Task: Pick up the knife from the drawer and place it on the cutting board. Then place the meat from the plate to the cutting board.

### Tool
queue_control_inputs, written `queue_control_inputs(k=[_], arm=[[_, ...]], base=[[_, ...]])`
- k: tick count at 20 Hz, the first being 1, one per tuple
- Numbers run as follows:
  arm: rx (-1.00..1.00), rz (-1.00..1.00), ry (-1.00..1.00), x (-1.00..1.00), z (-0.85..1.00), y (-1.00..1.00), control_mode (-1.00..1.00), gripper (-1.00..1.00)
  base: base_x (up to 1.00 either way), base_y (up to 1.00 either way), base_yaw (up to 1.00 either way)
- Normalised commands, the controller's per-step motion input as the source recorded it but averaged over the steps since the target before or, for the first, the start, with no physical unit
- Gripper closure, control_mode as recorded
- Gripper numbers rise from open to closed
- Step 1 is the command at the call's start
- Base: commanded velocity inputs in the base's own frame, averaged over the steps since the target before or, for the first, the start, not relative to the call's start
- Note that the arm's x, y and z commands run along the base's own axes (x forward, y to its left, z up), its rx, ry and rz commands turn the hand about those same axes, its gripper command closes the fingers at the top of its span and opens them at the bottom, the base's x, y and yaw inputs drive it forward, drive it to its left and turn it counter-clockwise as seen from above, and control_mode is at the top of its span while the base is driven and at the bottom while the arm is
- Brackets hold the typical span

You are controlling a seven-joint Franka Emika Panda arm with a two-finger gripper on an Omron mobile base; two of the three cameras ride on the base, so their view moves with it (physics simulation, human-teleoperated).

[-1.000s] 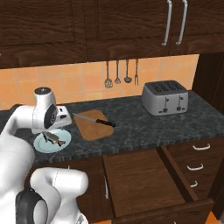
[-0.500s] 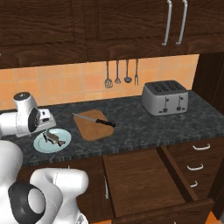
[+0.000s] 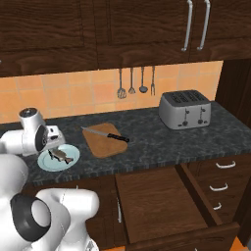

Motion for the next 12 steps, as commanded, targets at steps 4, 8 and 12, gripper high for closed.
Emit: queue_control_inputs(k=[4, 8, 12], arm=[[0.00, 0.00, 0.00, 0.21, -0.17, -0.03, -1.00, -1.00], [0.00, 0.00, 0.00, 0.23, -0.17, 0.00, -1.00, -1.00], [0.00, 0.00, 0.00, 0.26, -0.20, 0.00, -1.00, -1.00]], base=[[0.00, 0.00, 0.00], [0.00, 0.00, 0.00], [0.00, 0.00, 0.00]])
